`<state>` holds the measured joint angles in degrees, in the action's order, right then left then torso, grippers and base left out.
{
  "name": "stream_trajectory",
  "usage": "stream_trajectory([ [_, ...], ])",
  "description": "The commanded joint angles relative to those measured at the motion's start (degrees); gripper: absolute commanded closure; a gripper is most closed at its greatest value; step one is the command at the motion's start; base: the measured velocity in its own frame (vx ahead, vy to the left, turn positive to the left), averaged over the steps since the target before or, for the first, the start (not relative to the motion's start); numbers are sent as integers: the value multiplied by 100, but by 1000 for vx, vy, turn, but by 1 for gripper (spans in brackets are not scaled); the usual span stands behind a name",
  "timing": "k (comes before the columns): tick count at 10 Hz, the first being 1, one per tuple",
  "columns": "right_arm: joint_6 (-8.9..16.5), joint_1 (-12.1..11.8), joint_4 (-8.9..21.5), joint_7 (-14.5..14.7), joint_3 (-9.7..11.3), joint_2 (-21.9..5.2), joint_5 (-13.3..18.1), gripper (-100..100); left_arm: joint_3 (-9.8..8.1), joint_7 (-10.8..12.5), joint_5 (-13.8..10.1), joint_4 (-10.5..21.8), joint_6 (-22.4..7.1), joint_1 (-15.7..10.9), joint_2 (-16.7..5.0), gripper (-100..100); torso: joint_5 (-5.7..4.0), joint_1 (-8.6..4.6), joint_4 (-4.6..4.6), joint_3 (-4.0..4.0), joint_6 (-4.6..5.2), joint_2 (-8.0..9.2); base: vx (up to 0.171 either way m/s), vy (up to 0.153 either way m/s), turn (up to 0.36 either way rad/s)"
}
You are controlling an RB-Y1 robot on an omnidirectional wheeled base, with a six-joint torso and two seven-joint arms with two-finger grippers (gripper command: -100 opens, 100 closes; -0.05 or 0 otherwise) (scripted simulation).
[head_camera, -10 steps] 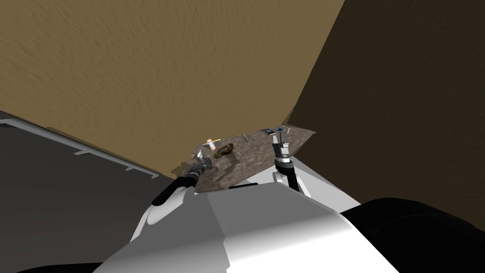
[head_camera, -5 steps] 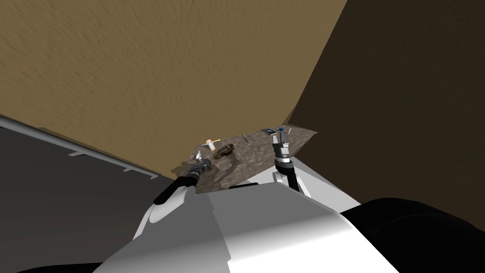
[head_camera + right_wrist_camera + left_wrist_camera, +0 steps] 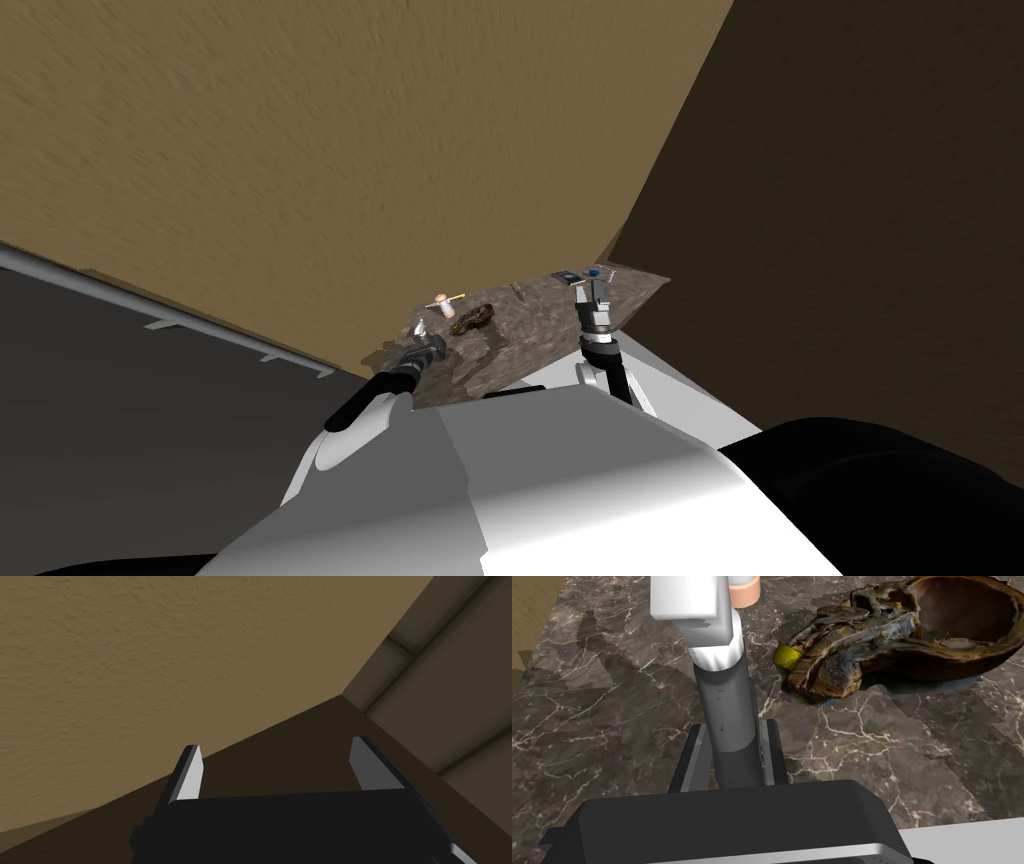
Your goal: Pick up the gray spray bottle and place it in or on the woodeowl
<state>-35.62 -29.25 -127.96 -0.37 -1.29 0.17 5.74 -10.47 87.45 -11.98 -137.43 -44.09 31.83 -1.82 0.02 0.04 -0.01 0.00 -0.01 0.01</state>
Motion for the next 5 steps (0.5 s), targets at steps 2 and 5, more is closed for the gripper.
stream_trajectory([
  [2,0,0,0,0,0,0,0,0,0,0,0,0,0,0,0,0,0,0,0,0,0,0,0,0,0],
  [5,0,2,0,0,1,1,0,0,-175,313,31,74,-200,-133,-409,100,16,-36,-10,27,-1,68,-162,-85,-105],
])
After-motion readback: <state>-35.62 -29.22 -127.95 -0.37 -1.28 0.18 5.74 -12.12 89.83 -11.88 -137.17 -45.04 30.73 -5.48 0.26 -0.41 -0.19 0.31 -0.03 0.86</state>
